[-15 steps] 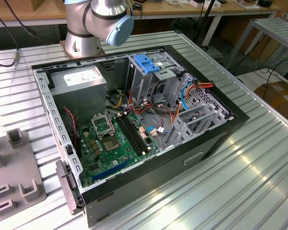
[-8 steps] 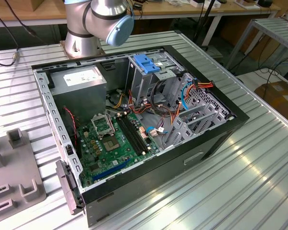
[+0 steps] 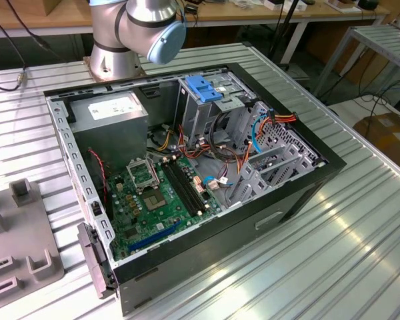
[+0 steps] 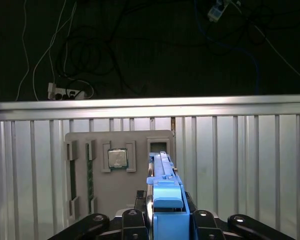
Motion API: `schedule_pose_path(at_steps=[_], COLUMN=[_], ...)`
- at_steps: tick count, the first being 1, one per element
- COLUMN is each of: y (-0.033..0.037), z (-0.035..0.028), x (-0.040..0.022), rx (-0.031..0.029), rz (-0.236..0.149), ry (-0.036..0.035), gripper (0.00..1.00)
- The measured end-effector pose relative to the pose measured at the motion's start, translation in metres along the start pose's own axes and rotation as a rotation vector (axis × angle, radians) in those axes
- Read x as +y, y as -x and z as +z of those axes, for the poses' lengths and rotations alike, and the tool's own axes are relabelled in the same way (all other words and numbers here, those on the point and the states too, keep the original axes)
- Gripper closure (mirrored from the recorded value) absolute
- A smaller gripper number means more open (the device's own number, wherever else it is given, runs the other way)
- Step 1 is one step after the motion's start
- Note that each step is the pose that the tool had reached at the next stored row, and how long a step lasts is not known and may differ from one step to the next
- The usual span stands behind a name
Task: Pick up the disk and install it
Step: 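Pick up the disk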
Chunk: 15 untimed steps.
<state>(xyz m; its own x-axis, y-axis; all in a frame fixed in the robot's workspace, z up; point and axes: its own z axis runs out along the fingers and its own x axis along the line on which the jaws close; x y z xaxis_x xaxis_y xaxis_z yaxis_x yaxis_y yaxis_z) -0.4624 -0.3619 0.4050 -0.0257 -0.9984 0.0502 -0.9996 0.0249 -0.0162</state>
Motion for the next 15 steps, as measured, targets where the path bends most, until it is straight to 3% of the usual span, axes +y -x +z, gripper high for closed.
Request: schedule_pose_path(at_steps=[15], y=[-0.0005], z=[-0.0105], x=[-0.0002], rx=[0.0], rz=[0.0], ry=[-0.0001], gripper=[0.63])
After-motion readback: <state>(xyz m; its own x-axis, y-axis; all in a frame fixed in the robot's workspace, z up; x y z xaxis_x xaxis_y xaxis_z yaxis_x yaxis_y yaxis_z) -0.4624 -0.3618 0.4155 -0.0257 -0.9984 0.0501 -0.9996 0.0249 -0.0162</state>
